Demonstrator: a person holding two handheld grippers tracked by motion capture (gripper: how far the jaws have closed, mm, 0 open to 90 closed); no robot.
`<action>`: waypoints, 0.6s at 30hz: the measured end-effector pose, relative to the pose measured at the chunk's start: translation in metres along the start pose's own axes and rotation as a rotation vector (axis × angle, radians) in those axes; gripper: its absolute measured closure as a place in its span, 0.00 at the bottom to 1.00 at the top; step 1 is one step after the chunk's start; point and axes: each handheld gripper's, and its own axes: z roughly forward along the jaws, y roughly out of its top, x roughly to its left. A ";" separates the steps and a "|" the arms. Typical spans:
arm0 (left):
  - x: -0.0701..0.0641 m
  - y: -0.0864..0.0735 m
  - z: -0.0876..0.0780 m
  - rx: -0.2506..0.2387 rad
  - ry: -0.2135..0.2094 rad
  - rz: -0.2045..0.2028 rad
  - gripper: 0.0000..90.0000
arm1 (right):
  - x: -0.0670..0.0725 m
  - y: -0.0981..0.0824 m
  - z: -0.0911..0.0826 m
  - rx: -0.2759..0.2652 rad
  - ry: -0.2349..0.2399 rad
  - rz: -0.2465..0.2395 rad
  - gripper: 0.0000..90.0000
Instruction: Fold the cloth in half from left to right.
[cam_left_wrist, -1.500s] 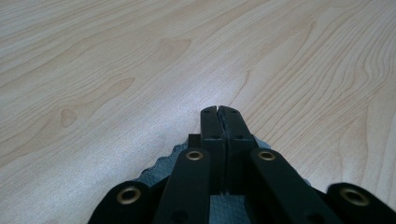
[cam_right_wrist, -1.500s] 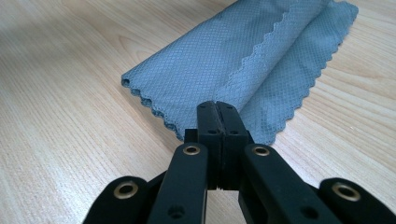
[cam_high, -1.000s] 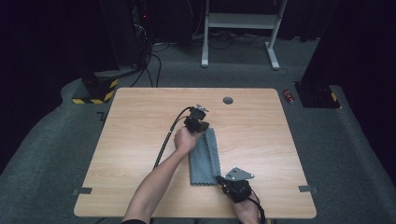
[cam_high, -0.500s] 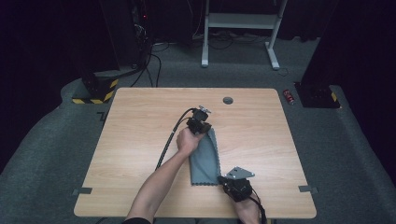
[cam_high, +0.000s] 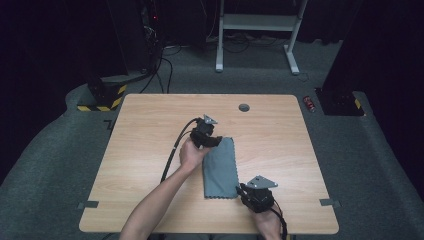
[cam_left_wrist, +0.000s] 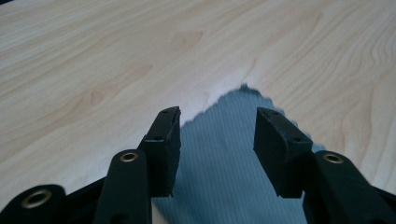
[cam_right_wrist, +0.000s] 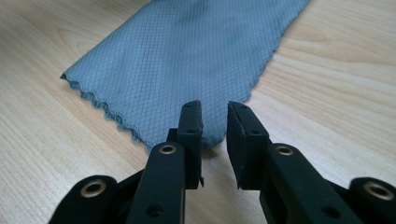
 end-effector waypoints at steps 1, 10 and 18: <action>-0.001 -0.003 0.000 0.005 0.008 0.008 0.57 | 0.000 0.001 0.001 -0.002 0.002 -0.004 0.82; 0.006 -0.026 0.008 0.059 0.062 -0.010 0.58 | 0.009 0.011 0.016 0.011 0.017 -0.055 0.80; 0.014 -0.034 0.011 0.114 0.156 0.009 0.61 | 0.012 0.015 0.026 0.032 0.028 -0.091 0.75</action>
